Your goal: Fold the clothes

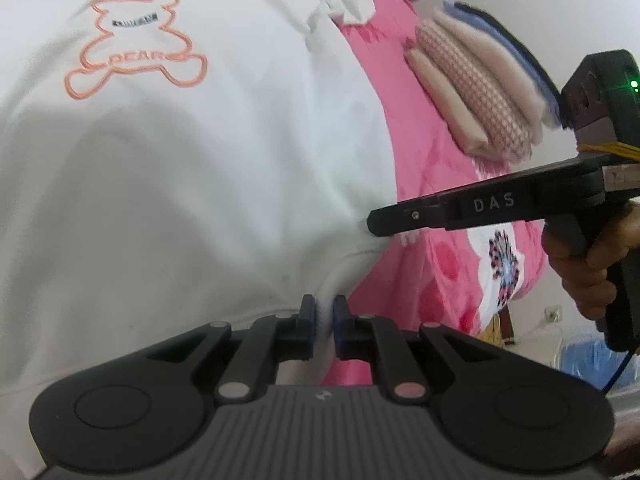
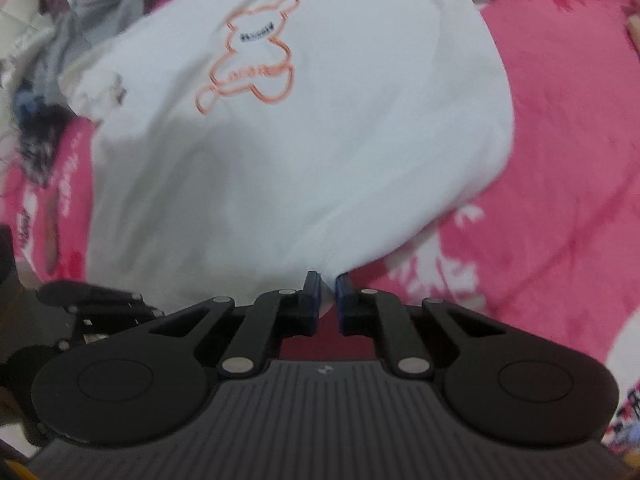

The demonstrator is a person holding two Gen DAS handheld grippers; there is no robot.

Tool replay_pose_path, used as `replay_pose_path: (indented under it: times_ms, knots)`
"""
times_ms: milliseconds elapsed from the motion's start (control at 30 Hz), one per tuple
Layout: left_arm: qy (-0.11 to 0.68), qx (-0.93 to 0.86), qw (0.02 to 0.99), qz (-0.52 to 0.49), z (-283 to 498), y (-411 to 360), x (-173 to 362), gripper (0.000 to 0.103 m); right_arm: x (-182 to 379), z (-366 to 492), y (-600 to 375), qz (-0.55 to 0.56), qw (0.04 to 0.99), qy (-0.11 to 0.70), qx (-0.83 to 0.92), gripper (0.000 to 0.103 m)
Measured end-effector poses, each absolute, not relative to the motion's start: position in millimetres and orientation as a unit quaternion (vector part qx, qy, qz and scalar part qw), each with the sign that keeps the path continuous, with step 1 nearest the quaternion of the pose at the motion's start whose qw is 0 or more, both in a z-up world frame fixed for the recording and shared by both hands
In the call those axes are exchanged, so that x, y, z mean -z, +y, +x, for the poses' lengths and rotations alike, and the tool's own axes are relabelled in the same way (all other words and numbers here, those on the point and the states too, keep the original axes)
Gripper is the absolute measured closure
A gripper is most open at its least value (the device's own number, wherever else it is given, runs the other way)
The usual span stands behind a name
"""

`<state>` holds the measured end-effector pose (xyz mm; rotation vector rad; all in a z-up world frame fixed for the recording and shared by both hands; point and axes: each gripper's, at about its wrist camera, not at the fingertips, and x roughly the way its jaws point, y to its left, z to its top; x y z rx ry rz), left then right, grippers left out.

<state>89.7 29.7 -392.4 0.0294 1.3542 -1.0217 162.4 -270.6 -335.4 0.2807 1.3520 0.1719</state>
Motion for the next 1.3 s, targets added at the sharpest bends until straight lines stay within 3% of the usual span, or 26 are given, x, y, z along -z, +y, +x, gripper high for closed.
replay_pose_path:
  times_ms: [233,500,533,567,633,700,1067,1200,1300]
  knots:
    - [0.612,0.463,0.640,0.031,90,22,412,0.091,351,158,-256,0.080,0.758,0.646,-0.046,0.097]
    - [0.616,0.445,0.650,0.021,82,17,419,0.077,386,165,-258,0.075,0.746,0.661,-0.030,0.095]
    - [0.612,0.441,0.656,0.015,80,20,416,0.071,385,165,-262,0.085,0.746,0.660,-0.030,0.094]
    - [0.606,0.437,0.665,0.007,78,24,413,0.062,384,164,-266,0.098,0.746,0.658,-0.030,0.092]
    - [0.597,0.429,0.678,-0.005,74,34,405,0.055,378,162,-275,0.115,0.746,0.655,-0.021,0.079]
    - [0.591,0.418,0.690,-0.009,71,45,398,0.054,369,159,-281,0.120,0.751,0.650,-0.011,0.070]
    - [0.549,0.282,0.787,-0.014,87,137,359,0.041,315,174,-243,0.074,0.812,0.578,-0.045,0.061]
    - [0.519,0.225,0.825,0.001,103,164,349,0.034,311,201,-203,0.054,0.816,0.564,-0.115,0.050]
    - [0.492,0.185,0.851,0.000,108,184,342,0.022,316,216,-175,0.046,0.814,0.563,-0.139,0.037]
